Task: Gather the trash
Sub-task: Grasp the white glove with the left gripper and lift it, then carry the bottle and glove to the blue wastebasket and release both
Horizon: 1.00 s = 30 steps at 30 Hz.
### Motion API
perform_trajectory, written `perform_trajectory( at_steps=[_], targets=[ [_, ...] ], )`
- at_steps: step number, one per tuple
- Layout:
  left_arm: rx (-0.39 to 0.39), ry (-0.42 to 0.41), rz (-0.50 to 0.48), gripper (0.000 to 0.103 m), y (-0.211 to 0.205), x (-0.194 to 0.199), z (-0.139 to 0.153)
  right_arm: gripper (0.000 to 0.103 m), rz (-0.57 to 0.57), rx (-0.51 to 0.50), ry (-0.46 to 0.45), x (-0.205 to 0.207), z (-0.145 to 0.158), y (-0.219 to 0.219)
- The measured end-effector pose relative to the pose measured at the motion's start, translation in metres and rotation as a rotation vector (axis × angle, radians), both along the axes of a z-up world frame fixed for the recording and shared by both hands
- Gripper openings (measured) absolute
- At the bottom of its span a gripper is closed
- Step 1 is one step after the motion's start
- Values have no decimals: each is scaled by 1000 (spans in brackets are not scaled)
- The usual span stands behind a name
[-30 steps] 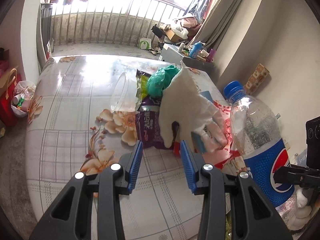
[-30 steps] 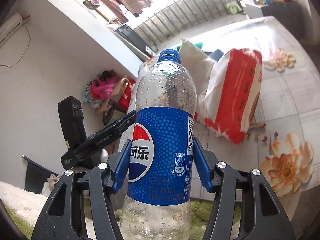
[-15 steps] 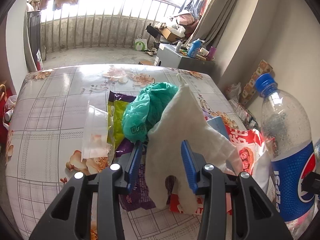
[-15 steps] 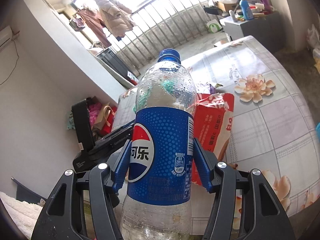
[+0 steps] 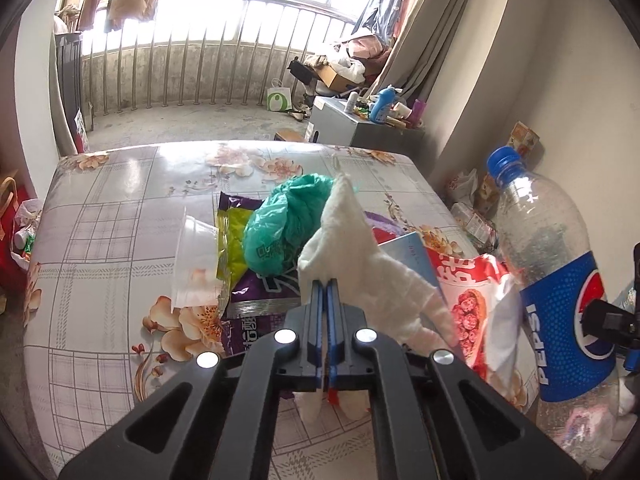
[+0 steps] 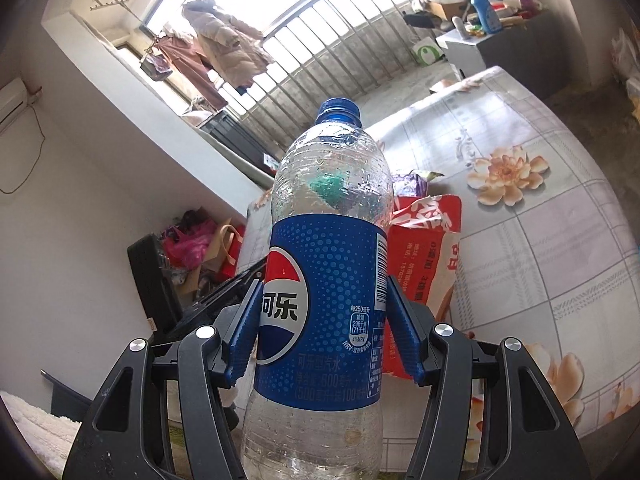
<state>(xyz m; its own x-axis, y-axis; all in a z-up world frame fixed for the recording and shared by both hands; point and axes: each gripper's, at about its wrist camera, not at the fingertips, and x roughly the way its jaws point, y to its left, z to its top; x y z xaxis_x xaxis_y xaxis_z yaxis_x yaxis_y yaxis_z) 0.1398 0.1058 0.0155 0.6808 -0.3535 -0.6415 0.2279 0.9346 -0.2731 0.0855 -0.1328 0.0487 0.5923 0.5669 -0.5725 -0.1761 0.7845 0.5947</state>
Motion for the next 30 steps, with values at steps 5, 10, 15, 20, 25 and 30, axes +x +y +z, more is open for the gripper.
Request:
perform_trajectory(
  at_steps=[5,10,15,20,25,30],
  targets=[
    [-33,-129,-69,1,-13,-29,61,56,-17,77,-49,-15,12,-26],
    [-65,-264,-196,1,-52,-51,123,56,-89,140,-98,-37,22,-68],
    [-123,-269,-392,1,-122,-44,156,57,-251,170,-143,-71,27,-130],
    [-148,-162,-587,1,-230,-17,162,57,-487,273,-95,-110,0,-212],
    [-112,128,-753,2,-360,35,120,57,-745,331,11,-140,-47,-283],
    [22,358,-798,2,-481,71,32,57,-905,404,118,-144,-101,-340]
  ],
)
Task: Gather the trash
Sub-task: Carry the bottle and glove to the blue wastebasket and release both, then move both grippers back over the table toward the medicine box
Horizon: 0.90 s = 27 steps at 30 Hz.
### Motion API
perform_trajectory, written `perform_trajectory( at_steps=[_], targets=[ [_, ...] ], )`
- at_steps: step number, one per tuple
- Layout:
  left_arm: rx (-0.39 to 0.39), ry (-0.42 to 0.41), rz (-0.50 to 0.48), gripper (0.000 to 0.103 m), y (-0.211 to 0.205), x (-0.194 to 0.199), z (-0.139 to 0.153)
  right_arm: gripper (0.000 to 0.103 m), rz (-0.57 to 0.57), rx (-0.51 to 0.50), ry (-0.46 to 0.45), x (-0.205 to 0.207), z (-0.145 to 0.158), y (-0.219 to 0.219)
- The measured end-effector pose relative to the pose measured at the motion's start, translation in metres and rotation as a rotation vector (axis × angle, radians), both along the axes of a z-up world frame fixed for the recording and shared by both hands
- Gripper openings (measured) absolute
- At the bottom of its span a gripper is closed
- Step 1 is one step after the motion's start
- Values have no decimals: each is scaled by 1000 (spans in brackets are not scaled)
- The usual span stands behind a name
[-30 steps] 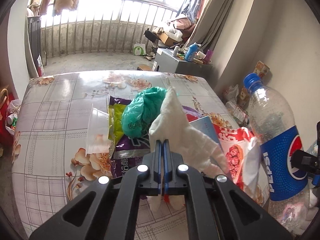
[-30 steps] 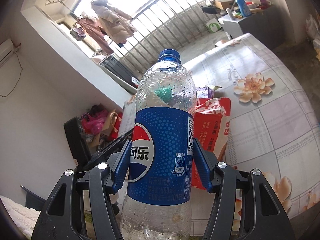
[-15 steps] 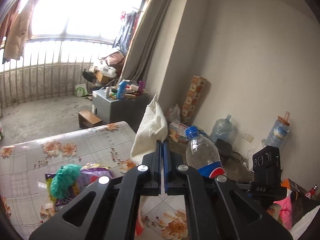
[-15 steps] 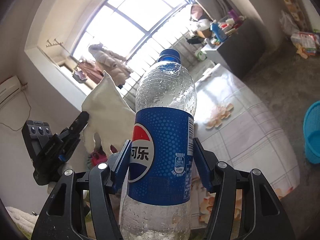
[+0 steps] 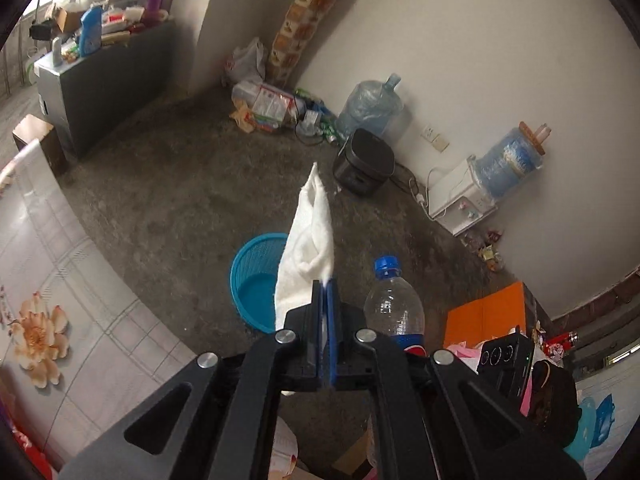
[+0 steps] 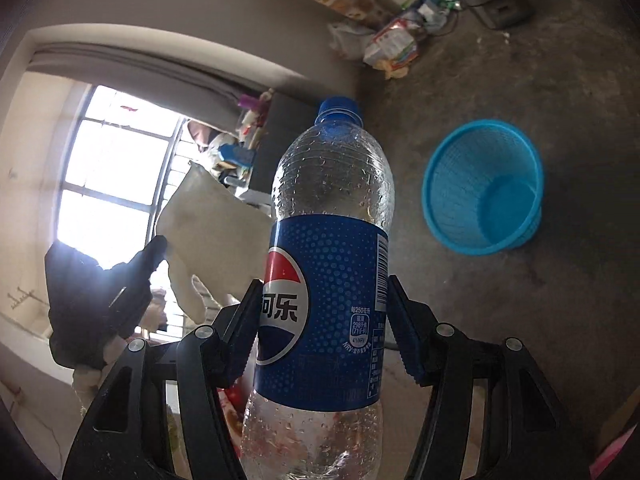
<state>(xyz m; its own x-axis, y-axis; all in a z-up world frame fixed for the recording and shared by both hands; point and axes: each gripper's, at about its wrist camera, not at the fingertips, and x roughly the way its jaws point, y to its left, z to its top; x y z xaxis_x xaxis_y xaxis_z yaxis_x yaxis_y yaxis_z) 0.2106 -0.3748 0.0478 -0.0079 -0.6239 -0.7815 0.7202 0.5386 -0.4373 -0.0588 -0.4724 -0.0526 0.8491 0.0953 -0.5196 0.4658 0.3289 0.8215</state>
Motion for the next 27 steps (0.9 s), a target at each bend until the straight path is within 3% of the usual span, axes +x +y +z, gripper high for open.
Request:
perform_trajectory(
  at_steps=[4,9,10,11,13,16,19,22,27],
  targets=[
    [151,44,-43,2,-81,16,-76,57,-48,144,76,15,-63,-45],
    [296,64,-101,3,-146,27,-168,58,-100,356,182,41,-153,-85],
    [322,55,-121,10,-156,26,-182,58,-110,390,202,47,-169,-92],
    [345,37,-138,25,-165,27,-195,60,-128,427,221,52,-184,-99],
    [381,-7,-130,43,-173,28,-211,60,-171,483,259,59,-208,-111],
    [376,-5,-101,48,-173,34,-214,61,-199,521,274,69,-232,-120],
    [352,-7,-85,48,-169,40,-199,65,-211,508,355,83,-248,-123],
    [326,-71,-93,49,-163,41,-170,70,-219,504,407,95,-256,-120],
    [283,-191,-149,53,-138,32,-102,75,-269,556,352,101,-265,-117]
  ],
)
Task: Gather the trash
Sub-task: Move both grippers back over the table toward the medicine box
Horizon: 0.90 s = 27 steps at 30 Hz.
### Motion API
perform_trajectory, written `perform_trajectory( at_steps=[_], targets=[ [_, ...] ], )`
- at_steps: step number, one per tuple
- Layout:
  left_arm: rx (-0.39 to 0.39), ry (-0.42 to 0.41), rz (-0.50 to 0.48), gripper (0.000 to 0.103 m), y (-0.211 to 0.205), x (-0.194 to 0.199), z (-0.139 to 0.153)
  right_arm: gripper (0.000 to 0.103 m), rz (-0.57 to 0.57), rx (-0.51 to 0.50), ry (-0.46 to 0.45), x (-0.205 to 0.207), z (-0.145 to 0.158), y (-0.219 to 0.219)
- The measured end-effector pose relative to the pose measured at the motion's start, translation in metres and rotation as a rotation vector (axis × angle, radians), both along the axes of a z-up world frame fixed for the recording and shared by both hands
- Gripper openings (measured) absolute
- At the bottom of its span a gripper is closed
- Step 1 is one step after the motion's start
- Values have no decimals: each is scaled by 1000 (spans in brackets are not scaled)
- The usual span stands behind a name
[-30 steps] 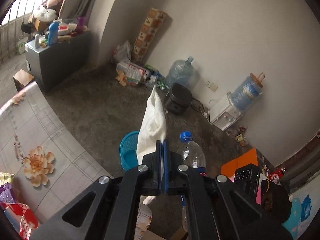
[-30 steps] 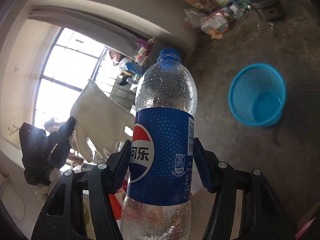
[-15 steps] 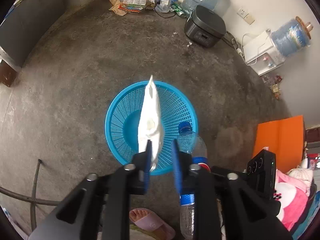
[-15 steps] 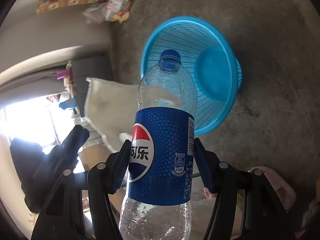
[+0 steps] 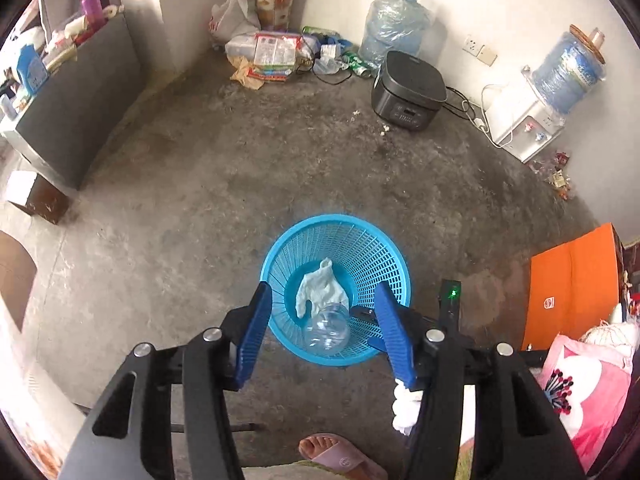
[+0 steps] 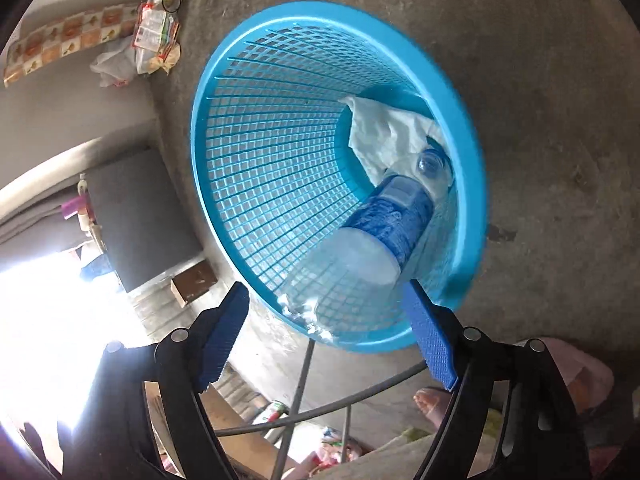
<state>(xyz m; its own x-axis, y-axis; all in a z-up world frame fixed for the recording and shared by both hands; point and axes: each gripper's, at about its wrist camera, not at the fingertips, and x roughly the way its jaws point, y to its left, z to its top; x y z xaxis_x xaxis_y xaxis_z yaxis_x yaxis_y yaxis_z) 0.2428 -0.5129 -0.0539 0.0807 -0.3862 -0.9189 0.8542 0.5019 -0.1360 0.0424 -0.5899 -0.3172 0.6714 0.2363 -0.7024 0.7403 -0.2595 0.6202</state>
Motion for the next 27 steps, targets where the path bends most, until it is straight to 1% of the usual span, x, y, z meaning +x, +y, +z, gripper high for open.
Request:
perform_trajectory(
  at_steps=[2,3,5,7,9,10,11,14,17,19,22,23,25,27],
  targets=[
    [-26,-45,-22,57,17,-4,30,75,-3,-2,-33,3,6,9],
    [-45,-56,-33,58,28,-7,45,75,3,-5,-54,6,6,7],
    [-75,-74,-39,60,54,-12,72,75,36,-30,-88,5,19,18],
    [-121,-80,-27,61,85,-16,95,75,76,-73,-107,-4,34,30],
    [-171,-82,-7,64,120,-22,116,75,121,-136,-107,-9,49,43],
    [-196,-84,10,67,139,-25,126,75,150,-176,-100,-12,59,50],
    [-219,-87,27,72,157,-28,134,75,183,-227,-93,-16,71,58],
    [-296,-109,64,77,210,-42,154,75,285,-406,-74,-24,113,81],
    [-350,-184,111,80,262,-58,167,76,374,-637,-60,-28,165,107],
    [-382,-216,148,81,293,-69,172,80,420,-793,-72,-29,201,127],
    [-440,-242,229,82,340,-78,180,91,476,-1013,-98,-25,246,157],
    [-454,-260,255,82,354,-80,182,95,495,-1082,-107,-23,259,167],
    [-471,-324,309,82,381,-85,186,95,532,-1208,-127,-17,275,187],
    [-478,-378,359,82,406,-89,186,95,586,-1309,-140,-12,287,207]
  ],
)
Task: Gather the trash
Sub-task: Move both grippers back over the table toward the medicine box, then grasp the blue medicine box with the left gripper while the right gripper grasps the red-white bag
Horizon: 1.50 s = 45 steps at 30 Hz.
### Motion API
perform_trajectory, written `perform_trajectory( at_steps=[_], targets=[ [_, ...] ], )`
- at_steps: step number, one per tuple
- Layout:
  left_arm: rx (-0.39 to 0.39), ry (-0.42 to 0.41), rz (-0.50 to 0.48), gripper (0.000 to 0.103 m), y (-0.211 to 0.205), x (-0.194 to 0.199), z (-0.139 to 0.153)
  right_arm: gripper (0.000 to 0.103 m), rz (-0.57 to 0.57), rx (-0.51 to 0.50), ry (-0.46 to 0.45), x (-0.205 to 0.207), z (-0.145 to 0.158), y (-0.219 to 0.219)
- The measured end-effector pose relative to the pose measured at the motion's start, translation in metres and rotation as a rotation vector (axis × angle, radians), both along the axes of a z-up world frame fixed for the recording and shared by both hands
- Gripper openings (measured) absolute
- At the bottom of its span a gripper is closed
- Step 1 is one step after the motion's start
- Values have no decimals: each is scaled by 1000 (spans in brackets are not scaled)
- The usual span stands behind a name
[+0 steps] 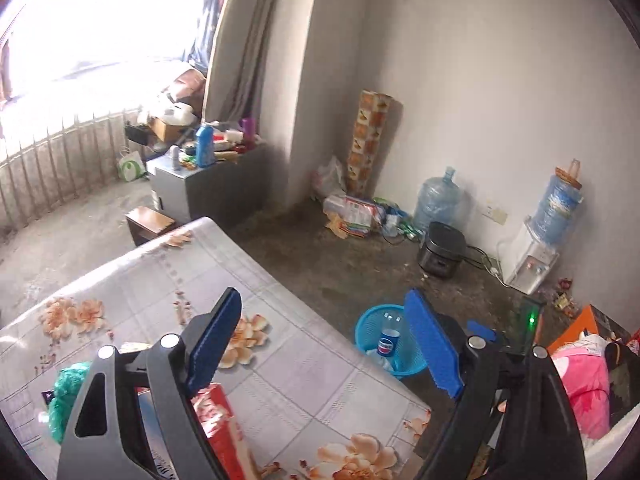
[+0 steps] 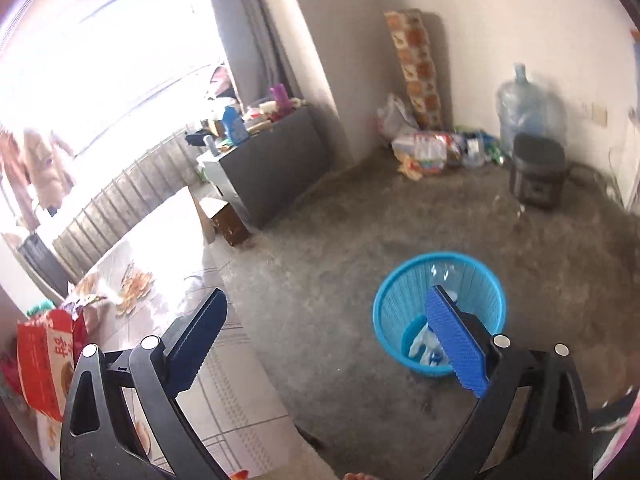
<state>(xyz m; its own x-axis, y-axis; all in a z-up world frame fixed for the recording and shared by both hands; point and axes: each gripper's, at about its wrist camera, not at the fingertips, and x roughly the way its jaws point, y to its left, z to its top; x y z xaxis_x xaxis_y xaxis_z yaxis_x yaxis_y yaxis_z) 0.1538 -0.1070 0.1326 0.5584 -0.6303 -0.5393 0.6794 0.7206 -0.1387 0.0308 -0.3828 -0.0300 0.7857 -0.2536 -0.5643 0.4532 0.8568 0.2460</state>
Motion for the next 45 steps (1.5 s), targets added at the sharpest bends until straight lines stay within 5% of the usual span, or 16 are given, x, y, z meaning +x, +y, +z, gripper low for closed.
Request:
perform_trajectory(
  at_steps=[3,10,20,27,34,38,45],
  targets=[
    [-21,-19,71,82,33,-4,-2,95,61,-78,-3,9,10,22],
    [-53,38,171,82,88,-7,-25,95,198,-91,-42,27,31,61],
    [-83,98,263,81,147,-8,-50,85,328,35,-27,44,56,105],
    [-49,98,310,66,174,-23,-75,76,448,176,32,57,59,145],
    [-22,157,311,37,189,-27,-106,74,541,225,75,70,60,188],
    [-7,209,332,24,194,-21,-124,78,596,166,103,74,61,222],
    [-39,254,347,19,207,-18,-135,91,653,20,179,79,47,273]
  ],
)
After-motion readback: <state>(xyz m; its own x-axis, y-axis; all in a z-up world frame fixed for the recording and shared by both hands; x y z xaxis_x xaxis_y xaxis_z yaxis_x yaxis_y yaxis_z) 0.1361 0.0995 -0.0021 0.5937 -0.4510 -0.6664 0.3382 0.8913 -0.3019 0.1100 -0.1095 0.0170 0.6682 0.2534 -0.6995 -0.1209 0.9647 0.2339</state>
